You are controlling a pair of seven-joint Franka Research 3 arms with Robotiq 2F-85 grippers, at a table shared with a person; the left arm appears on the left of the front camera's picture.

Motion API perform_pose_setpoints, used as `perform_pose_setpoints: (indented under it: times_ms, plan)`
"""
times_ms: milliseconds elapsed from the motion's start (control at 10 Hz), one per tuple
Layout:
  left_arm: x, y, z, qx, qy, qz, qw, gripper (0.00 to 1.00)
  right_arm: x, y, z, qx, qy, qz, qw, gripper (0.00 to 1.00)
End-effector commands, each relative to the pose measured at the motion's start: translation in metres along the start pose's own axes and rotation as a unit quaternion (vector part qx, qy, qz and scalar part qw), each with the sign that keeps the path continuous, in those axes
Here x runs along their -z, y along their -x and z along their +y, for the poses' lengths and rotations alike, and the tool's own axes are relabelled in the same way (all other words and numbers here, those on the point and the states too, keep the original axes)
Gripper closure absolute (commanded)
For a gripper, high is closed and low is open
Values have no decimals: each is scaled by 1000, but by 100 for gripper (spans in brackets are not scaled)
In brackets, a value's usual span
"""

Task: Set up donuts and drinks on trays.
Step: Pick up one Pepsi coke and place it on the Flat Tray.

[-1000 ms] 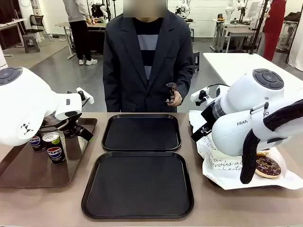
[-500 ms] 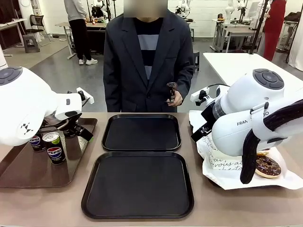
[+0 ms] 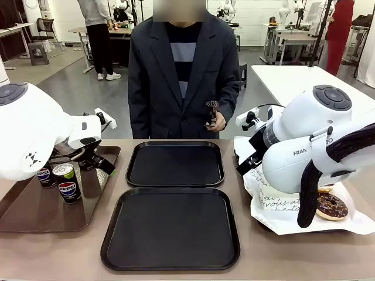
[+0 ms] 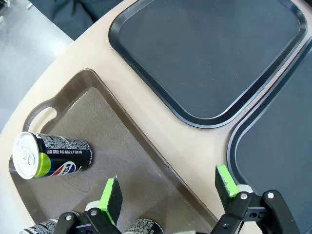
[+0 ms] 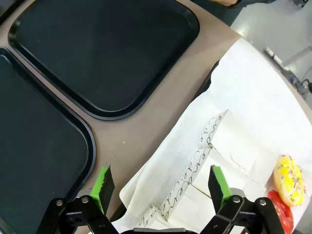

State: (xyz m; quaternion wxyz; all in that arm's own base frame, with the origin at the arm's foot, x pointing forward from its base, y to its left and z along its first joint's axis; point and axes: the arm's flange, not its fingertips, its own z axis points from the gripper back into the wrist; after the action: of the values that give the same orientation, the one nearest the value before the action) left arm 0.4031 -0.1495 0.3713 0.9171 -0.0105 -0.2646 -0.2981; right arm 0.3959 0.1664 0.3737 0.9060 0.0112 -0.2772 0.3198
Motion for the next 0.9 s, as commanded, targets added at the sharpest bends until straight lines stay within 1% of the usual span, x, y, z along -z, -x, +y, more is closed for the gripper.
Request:
perform_pose_setpoints:
  times_ms: [0, 100, 200, 300, 400, 500, 600, 700, 800]
  plan:
    - [0, 0, 0, 0, 0, 0, 1000, 0, 0, 0, 0, 0, 0, 0, 1000, 0]
    - [-27, 16, -17, 2, 55, 8, 998, 0, -20, 20, 8, 2, -13, 3, 1000, 0]
    - [-56, 28, -21, 34, 88, 44, 995, 0, -49, 36, 16, 5, -41, 2, 999, 0]
    - [-85, 58, -36, 52, 101, 90, 989, 0, -80, 70, 28, -11, -63, 33, 997, 0]
    - [-102, 77, -39, 64, 118, 116, 984, 0, -99, 95, 34, -7, -69, 69, 995, 0]
    - [-113, 92, -40, 73, 121, 141, 980, 0, -109, 117, 39, 8, -90, 114, 989, 0]
    - [-119, 110, -49, 74, 125, 148, 978, 0, -111, 144, 42, -1, -97, 163, 982, 0]
    - [-121, 115, -49, 80, 132, 148, 977, 0, -109, 158, 43, -6, -113, 197, 974, 0]
    - [-117, 113, -48, 84, 114, 116, 983, 0, -102, 157, 38, -15, -108, 189, 976, 0]
